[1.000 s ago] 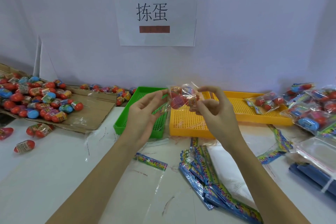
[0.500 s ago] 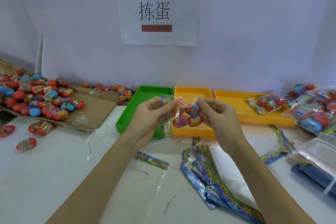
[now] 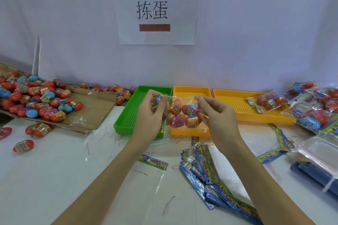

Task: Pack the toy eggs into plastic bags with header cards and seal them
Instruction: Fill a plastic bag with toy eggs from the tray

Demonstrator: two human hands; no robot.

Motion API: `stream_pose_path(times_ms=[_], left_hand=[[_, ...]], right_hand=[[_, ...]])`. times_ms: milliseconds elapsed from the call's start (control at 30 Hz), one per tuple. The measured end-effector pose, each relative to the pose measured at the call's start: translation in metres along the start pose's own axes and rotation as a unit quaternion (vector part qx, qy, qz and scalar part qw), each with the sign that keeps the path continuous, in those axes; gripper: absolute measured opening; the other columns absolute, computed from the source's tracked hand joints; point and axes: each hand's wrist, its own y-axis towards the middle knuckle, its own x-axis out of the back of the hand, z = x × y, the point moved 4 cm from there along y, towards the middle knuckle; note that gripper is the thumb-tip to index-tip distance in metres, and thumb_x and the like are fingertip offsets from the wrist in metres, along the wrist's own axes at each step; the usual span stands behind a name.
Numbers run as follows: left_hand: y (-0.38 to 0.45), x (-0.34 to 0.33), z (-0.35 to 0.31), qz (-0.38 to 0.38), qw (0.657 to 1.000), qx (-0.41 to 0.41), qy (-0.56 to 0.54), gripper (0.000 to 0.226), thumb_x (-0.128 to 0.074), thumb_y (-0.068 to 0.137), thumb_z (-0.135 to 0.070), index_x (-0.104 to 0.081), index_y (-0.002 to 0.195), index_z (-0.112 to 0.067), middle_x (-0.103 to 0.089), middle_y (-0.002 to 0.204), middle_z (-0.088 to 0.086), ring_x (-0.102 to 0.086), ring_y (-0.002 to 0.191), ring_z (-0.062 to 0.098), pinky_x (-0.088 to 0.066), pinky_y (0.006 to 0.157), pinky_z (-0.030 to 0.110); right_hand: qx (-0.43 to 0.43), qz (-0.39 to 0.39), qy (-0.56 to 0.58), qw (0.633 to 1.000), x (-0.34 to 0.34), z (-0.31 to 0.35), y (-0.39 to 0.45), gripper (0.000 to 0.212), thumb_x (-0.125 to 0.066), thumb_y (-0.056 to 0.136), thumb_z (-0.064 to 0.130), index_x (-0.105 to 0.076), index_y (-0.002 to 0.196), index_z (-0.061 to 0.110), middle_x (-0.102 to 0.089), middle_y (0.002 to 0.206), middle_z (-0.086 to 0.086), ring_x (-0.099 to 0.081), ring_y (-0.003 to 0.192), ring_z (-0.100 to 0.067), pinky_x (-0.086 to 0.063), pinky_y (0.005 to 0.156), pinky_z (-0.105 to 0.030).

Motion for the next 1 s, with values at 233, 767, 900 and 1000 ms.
stream_pose_path(times_ms=[233, 767, 900, 1000], left_hand=[[-0.001, -0.004, 0.003, -0.003, 1.000, -0.008, 0.027, 0.014, -0.052, 0.108, -0.025, -0.053, 0.097, -0.017, -0.068, 0.079, 0.007, -0.045, 0.053, 0.022, -0.037, 0.047, 0.028], [0.008, 0.011, -0.001, 0.079, 0.996, 0.046, -0.015, 0.038, -0.071, 0.088, -0.048, -0.075, 0.115, -0.021, -0.079, 0.105, -0.003, -0.074, 0.099, 0.013, -0.060, 0.086, 0.026], [0.006, 0.009, -0.001, 0.082, 0.995, 0.048, -0.023, 0.013, -0.083, 0.083, -0.031, -0.080, 0.088, -0.019, -0.079, 0.086, 0.002, -0.073, 0.079, 0.010, -0.056, 0.074, 0.019], [0.008, 0.010, 0.002, 0.071, 0.991, 0.082, -0.075, 0.018, -0.084, 0.076, -0.037, -0.081, 0.082, -0.020, -0.079, 0.090, 0.011, -0.072, 0.084, 0.018, -0.058, 0.081, 0.029]], right_hand=[[0.098, -0.030, -0.089, 0.991, 0.004, 0.011, 0.000, 0.016, -0.064, 0.101, 0.025, -0.078, 0.106, 0.022, -0.077, 0.090, 0.003, -0.073, 0.089, -0.013, -0.061, 0.076, -0.025], [0.061, 0.159, -0.154, 0.973, 0.006, 0.018, 0.003, 0.010, -0.073, 0.095, 0.025, -0.081, 0.101, 0.026, -0.079, 0.096, 0.003, -0.071, 0.091, -0.017, -0.060, 0.078, -0.028], [0.073, 0.170, -0.164, 0.969, 0.004, 0.022, 0.002, 0.009, -0.075, 0.092, 0.026, -0.082, 0.098, 0.026, -0.078, 0.090, 0.002, -0.069, 0.083, -0.012, -0.057, 0.075, -0.024], [0.076, 0.125, -0.144, 0.979, 0.007, 0.021, 0.003, 0.006, -0.078, 0.090, 0.024, -0.082, 0.095, 0.022, -0.078, 0.086, 0.003, -0.070, 0.080, -0.007, -0.056, 0.072, -0.020]])
